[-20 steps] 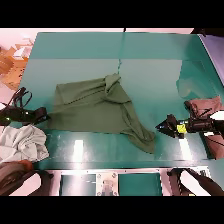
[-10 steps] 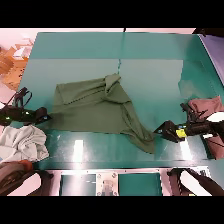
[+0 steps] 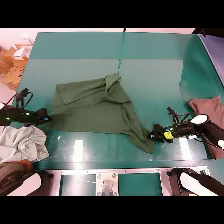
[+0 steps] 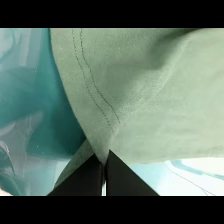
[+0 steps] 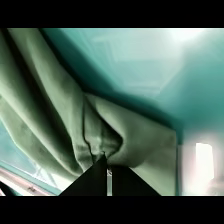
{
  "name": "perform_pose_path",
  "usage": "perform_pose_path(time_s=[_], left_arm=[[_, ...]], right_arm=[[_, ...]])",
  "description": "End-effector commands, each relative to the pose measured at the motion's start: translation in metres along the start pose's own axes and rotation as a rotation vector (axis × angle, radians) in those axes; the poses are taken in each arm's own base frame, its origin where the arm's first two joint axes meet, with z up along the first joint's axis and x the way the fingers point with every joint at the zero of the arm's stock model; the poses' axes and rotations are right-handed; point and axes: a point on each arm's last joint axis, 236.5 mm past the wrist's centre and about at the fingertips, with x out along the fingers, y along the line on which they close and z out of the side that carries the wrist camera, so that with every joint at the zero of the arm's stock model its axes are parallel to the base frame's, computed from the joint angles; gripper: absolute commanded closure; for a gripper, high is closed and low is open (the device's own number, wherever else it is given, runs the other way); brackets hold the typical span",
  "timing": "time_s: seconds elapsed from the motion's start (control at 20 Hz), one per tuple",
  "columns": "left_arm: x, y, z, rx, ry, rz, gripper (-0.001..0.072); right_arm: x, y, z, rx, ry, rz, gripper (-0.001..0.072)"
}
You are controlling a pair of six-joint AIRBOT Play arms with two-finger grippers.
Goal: Fold the shirts.
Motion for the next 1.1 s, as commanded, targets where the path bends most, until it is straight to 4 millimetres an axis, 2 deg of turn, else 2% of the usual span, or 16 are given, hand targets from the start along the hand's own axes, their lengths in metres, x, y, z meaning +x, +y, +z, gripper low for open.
perform_pose_path(time_s=[0.0, 0.1, 0.15, 0.2, 0.3, 0.35, 0.4, 0.45, 0.55, 0.6, 0.7, 0.75, 0.8, 0.9, 0.95, 1.05], left_arm=[[0.0, 0.0, -0.001, 0.0, 0.005, -0.001, 0.0687], [-0.001, -0.003, 0.0, -0.001, 0.002, -0.01, 0.0687], [-0.006, -0.01, 0.003, 0.005, 0.002, -0.029, 0.0688], [-0.016, -0.022, 0.011, 0.017, -0.01, -0.061, 0.0688], [-0.054, -0.066, 0.04, 0.094, -0.096, -0.166, 0.0688], [-0.086, -0.098, 0.06, 0.143, -0.175, -0.23, 0.0688], [-0.122, -0.131, 0.077, 0.2, -0.265, -0.294, 0.0688], [-0.168, -0.169, 0.093, 0.274, -0.377, -0.363, 0.0688], [-0.266, -0.24, 0.105, 0.449, -0.604, -0.452, 0.0688], [-0.312, -0.27, 0.102, 0.533, -0.707, -0.472, 0.0688], [-0.405, -0.324, 0.082, 0.686, -0.937, -0.472, 0.0688], [-0.444, -0.345, 0.067, 0.747, -1.044, -0.47, 0.0688], [-0.481, -0.365, 0.047, 0.811, -1.155, -0.468, 0.0688], [-0.529, -0.392, 0.01, 0.885, -1.305, -0.482, 0.0688], [-0.54, -0.397, -0.001, 0.898, -1.348, -0.487, 0.0688], [-0.543, -0.399, -0.008, 0.889, -1.35, -0.502, 0.0688]], right_arm=[[-0.001, 0.007, 0.012, -0.036, -0.036, 0.007, 0.07], [-0.01, 0.022, 0.016, -0.062, -0.033, 0.039, 0.0701], [-0.019, 0.039, 0.02, -0.096, -0.031, 0.081, 0.0701], [-0.033, 0.065, 0.026, -0.142, -0.04, 0.145, 0.0701], [-0.08, 0.131, 0.046, -0.248, -0.115, 0.288, 0.0701], [-0.111, 0.166, 0.055, -0.318, -0.18, 0.353, 0.0701], [-0.152, 0.206, 0.062, -0.403, -0.27, 0.422, 0.0701], [-0.198, 0.243, 0.066, -0.49, -0.375, 0.483, 0.0701], [-0.293, 0.303, 0.06, -0.645, -0.592, 0.58, 0.0701], [-0.34, 0.324, 0.054, -0.703, -0.711, 0.607, 0.0701], [-0.422, 0.349, 0.033, -0.768, -0.927, 0.626, 0.07], [-0.454, 0.357, 0.018, -0.799, -1.014, 0.622, 0.0701], [-0.477, 0.362, 0.004, -0.825, -1.086, 0.606, 0.0701], [-0.51, 0.369, -0.023, -0.867, -1.218, 0.56, 0.0701], [-0.522, 0.371, -0.036, -0.883, -1.285, 0.538, 0.0701], [-0.543, 0.375, -0.061, -0.896, -1.415, 0.509, 0.07]])
